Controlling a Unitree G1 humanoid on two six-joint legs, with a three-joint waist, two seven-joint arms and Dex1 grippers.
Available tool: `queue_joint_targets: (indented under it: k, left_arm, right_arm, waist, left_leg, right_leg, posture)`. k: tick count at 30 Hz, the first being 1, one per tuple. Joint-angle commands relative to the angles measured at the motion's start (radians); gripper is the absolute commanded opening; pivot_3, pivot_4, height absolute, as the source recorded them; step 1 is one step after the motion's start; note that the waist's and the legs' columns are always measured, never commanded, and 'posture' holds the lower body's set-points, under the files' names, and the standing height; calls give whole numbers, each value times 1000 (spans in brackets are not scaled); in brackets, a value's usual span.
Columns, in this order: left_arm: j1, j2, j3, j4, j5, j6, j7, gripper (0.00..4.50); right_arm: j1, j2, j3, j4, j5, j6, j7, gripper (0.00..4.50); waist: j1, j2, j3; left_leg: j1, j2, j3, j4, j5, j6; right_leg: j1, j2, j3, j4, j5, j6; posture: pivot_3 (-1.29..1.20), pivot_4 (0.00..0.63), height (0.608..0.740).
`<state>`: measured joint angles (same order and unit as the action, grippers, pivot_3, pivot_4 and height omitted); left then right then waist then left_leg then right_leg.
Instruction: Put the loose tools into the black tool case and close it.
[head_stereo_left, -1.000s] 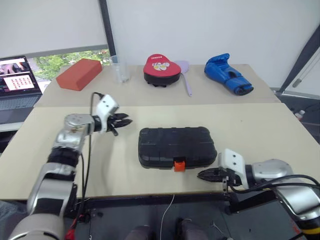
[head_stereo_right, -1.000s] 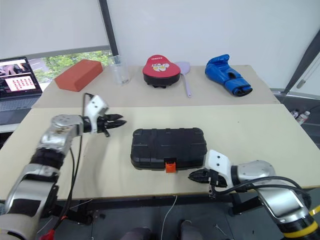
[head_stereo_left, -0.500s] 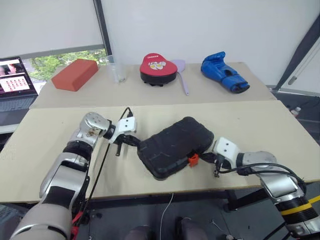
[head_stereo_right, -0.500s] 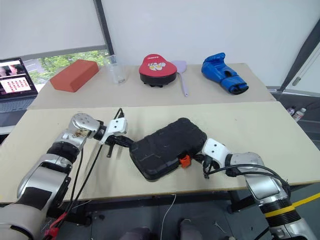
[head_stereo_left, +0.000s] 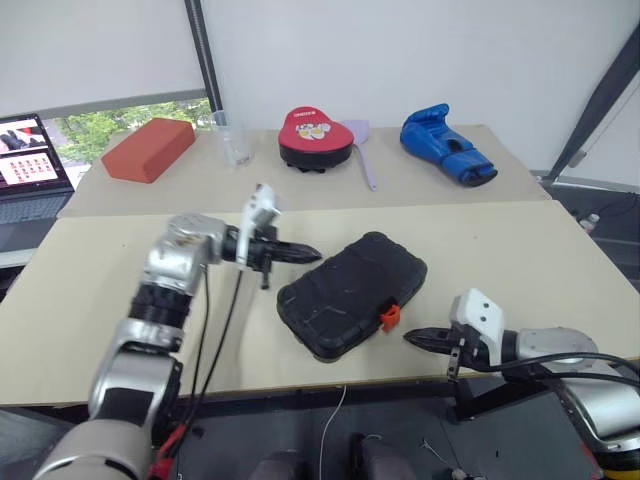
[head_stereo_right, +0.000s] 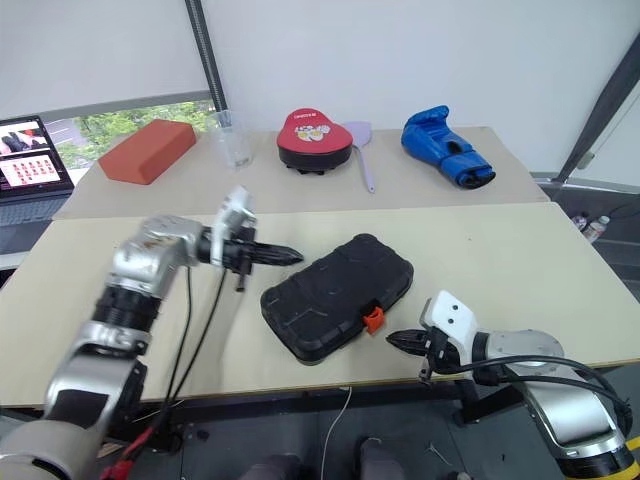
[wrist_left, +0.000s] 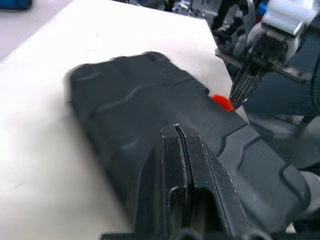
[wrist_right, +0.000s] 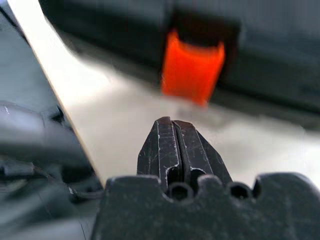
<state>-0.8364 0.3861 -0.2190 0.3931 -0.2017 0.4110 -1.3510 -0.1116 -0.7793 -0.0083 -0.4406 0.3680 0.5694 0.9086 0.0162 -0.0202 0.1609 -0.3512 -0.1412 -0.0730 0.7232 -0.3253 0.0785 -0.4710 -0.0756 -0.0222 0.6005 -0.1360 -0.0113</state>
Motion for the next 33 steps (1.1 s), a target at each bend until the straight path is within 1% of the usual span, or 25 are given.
queue_joint_targets:
  k: [1,6,9,13,15,18,21,25,29,31,33]
  left_arm:
    - [16,7,-89,-10,114,-161,44,14]
    - [44,38,-167,16,194,-326,26,14]
    - [43,37,-166,25,191,-340,28,14]
    - [42,35,-156,24,180,-334,33,14]
    - [41,37,-153,23,178,-332,33,14]
    - [36,39,-146,23,173,-327,33,14]
    - [33,40,-144,28,173,-330,33,14]
    - [28,36,-144,34,173,-333,35,14]
    - [25,30,-146,35,175,-337,39,14]
    - [23,30,-146,34,175,-336,39,14]
    - [23,33,-145,34,175,-338,38,14]
  right_arm:
    - [-51,7,24,8,-17,15,-29,0]
    - [-103,35,78,82,-49,3,-46,0]
    - [-111,45,89,105,-60,-5,-49,0]
    - [-113,61,97,118,-69,-13,-53,0]
    - [-103,54,77,91,-39,-2,-27,0]
    - [-100,42,-11,26,88,68,17,0]
    - [-131,40,-52,16,139,119,4,0]
    - [-164,39,-28,44,114,119,-15,0]
    - [-188,43,47,113,34,109,-50,0]
    - [-186,38,57,123,20,101,-51,0]
    - [-162,25,37,104,29,108,-46,0]
  waist:
    - [0,0,0]
    - [-2,1,-1]
    - [-4,2,-2]
    - [-5,1,-2]
    - [-4,2,-2]
    - [-4,2,-2]
    - [-4,2,-2]
    - [-3,2,-2]
    - [-3,2,-2]
    - [-3,2,-3]
    - [-3,2,-3]
  left_leg:
    - [0,0,0,0,0,0]
    - [6,0,1,-3,0,0]
    - [17,1,1,-9,-1,-1]
    - [18,1,1,-9,-1,-1]
    - [18,1,1,-9,0,0]
    - [17,1,1,-9,0,0]
    - [17,1,1,-9,0,0]
    - [17,1,1,-9,-1,-1]
    - [17,1,1,-10,0,0]
    - [17,1,1,-10,0,0]
    - [17,1,1,-10,0,0]
  right_leg:
    - [0,0,0,0,0,0]
    - [4,0,2,-1,0,0]
    - [14,1,2,-6,0,0]
    - [14,1,2,-5,-1,1]
    - [13,2,3,-5,-1,0]
    - [13,2,3,-5,-1,0]
    - [13,2,3,-5,-1,0]
    - [13,2,3,-6,-1,1]
    - [13,2,3,-6,-1,1]
    - [13,1,3,-6,-1,1]
    - [13,2,3,-6,-1,1]
  posture:
    - [0,150,740]
    - [0,150,740]
    - [0,150,740]
    - [0,150,740]
    - [0,150,740]
    - [0,150,740]
    - [0,150,740]
    - [0,150,740]
    - [0,150,740]
    - [0,150,740]
    - [0,150,740]
